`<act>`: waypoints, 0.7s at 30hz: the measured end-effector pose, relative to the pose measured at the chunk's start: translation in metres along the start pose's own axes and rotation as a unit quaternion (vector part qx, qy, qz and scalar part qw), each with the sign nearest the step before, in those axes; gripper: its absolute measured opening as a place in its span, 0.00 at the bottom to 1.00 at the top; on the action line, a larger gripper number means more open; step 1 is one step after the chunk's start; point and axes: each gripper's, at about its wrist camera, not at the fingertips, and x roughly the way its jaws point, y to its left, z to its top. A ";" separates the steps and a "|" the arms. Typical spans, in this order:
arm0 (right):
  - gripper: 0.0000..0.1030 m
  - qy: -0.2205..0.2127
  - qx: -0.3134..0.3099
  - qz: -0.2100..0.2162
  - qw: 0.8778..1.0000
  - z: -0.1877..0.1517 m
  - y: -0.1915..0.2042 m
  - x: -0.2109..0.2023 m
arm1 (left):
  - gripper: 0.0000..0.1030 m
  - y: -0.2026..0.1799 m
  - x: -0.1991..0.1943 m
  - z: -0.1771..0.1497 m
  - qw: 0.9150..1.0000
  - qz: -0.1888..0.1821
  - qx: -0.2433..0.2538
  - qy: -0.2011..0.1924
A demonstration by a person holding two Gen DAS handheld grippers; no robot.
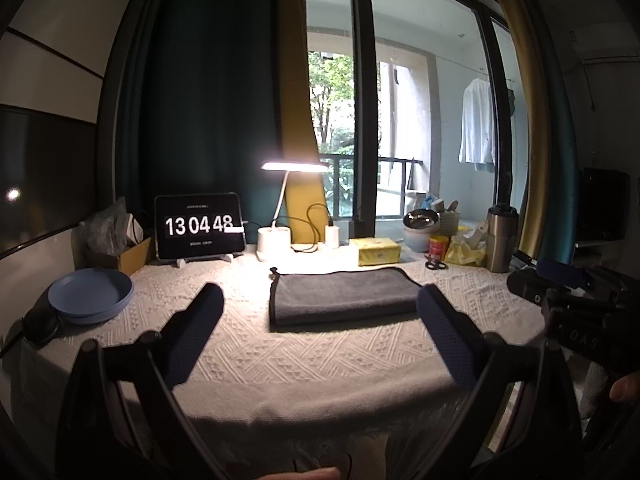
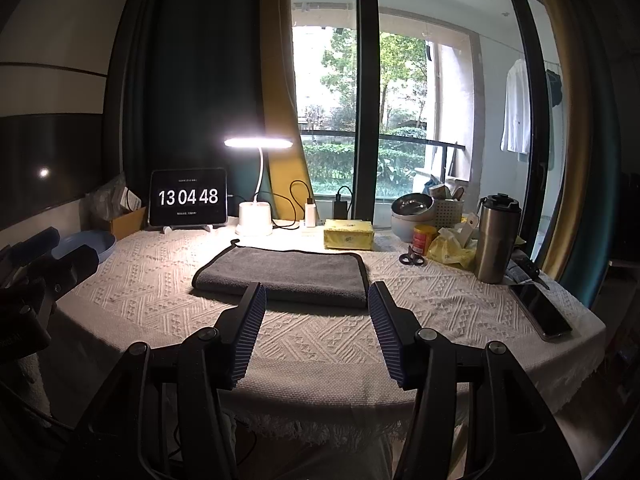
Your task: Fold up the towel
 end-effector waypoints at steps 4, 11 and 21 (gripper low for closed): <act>0.55 0.000 0.000 0.000 1.000 0.000 0.000 0.000 | 0.95 0.000 0.000 0.000 1.000 0.000 0.000 0.000; 0.55 0.001 0.000 0.001 1.000 0.000 0.001 0.000 | 0.95 -0.001 0.000 0.000 1.000 0.000 0.000 0.000; 0.55 0.001 0.000 0.001 1.000 0.000 0.003 0.000 | 0.95 -0.001 0.000 0.000 1.000 0.000 0.000 0.000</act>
